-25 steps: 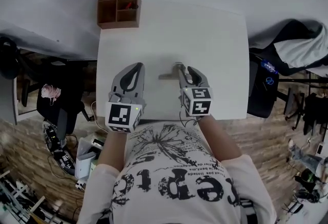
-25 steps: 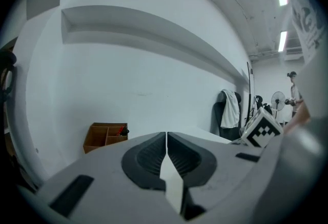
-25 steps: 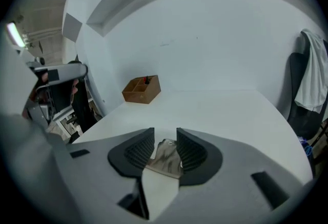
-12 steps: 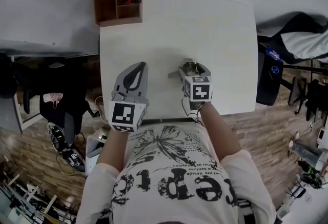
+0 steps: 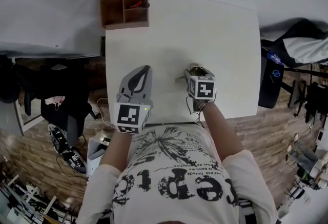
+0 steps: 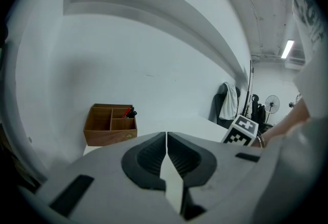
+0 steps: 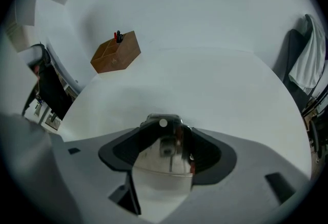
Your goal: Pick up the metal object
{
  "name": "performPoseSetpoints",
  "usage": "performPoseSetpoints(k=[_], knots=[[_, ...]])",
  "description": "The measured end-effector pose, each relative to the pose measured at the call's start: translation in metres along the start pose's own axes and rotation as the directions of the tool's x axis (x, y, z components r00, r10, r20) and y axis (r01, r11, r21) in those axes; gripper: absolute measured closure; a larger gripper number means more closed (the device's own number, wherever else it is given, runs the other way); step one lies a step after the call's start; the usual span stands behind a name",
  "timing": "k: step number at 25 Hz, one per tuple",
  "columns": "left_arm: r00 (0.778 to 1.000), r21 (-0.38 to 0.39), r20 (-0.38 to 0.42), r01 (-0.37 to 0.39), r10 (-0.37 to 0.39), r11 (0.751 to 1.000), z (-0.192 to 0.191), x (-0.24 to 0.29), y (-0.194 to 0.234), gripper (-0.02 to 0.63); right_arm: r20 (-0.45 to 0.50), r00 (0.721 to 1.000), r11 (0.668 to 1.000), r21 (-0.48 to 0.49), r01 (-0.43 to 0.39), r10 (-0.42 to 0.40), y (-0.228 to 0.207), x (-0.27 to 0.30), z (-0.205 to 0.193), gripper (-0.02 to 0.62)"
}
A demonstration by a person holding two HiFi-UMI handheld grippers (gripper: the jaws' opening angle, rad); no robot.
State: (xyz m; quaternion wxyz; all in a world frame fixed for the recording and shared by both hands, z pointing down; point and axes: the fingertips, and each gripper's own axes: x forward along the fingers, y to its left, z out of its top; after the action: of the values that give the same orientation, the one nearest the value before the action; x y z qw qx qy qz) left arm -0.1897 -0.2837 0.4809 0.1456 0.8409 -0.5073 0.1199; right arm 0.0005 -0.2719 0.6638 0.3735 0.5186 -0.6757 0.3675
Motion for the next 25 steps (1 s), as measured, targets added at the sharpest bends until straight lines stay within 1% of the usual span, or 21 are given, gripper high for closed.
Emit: performPoseSetpoints(k=[3, 6, 10, 12, 14, 16, 18, 21, 23, 25], knots=[[1.000, -0.004, -0.005, -0.006, 0.006, 1.000, 0.003, -0.002, 0.006, 0.595, -0.006, 1.000, 1.000, -0.009, 0.001, -0.001, 0.004, -0.001, 0.001, 0.311], [1.000, 0.000, -0.001, -0.004, 0.004, 1.000, 0.013, -0.002, 0.006, 0.594, 0.032, 0.999, 1.000, -0.017, -0.006, 0.006, 0.010, -0.012, 0.010, 0.311], [1.000, 0.015, 0.024, -0.003, 0.003, 1.000, 0.027, -0.005, 0.004, 0.594, 0.115, 0.993, 0.999, -0.017, -0.035, 0.037, 0.020, -0.038, 0.032, 0.313], [0.999, 0.023, 0.037, -0.004, 0.003, 1.000, 0.036, -0.008, 0.003, 0.594, 0.172, 0.983, 0.998, -0.010, -0.067, 0.068, 0.028, -0.055, 0.047, 0.313], [0.998, 0.034, 0.057, -0.003, 0.001, 0.999, 0.045, -0.012, 0.001, 0.594, 0.241, 0.966, 0.996, -0.026, -0.086, 0.090, 0.035, -0.075, 0.065, 0.313], [0.997, 0.044, 0.076, -0.011, 0.008, 0.999, 0.054, -0.019, 0.000, 0.594, 0.319, 0.943, 0.994, -0.069, -0.080, 0.098, 0.040, -0.097, 0.084, 0.313], [0.995, 0.050, 0.094, -0.023, 0.019, 0.998, 0.062, -0.026, 0.000, 0.594, 0.404, 0.909, 0.991, -0.123, -0.054, 0.100, 0.044, -0.121, 0.102, 0.313], [0.992, 0.063, 0.124, -0.040, 0.032, 0.997, 0.076, -0.039, 0.001, 0.595, 0.518, 0.849, 0.981, -0.193, -0.007, 0.108, 0.053, -0.159, 0.126, 0.313], [0.989, 0.072, 0.144, -0.047, 0.036, 0.996, 0.088, -0.048, 0.000, 0.594, 0.582, 0.804, 0.976, -0.218, 0.011, 0.121, 0.058, -0.186, 0.139, 0.313], [0.983, 0.083, 0.178, -0.053, 0.037, 0.995, 0.103, -0.055, -0.003, 0.594, 0.644, 0.753, 0.973, -0.231, 0.024, 0.134, 0.063, -0.214, 0.149, 0.313]])
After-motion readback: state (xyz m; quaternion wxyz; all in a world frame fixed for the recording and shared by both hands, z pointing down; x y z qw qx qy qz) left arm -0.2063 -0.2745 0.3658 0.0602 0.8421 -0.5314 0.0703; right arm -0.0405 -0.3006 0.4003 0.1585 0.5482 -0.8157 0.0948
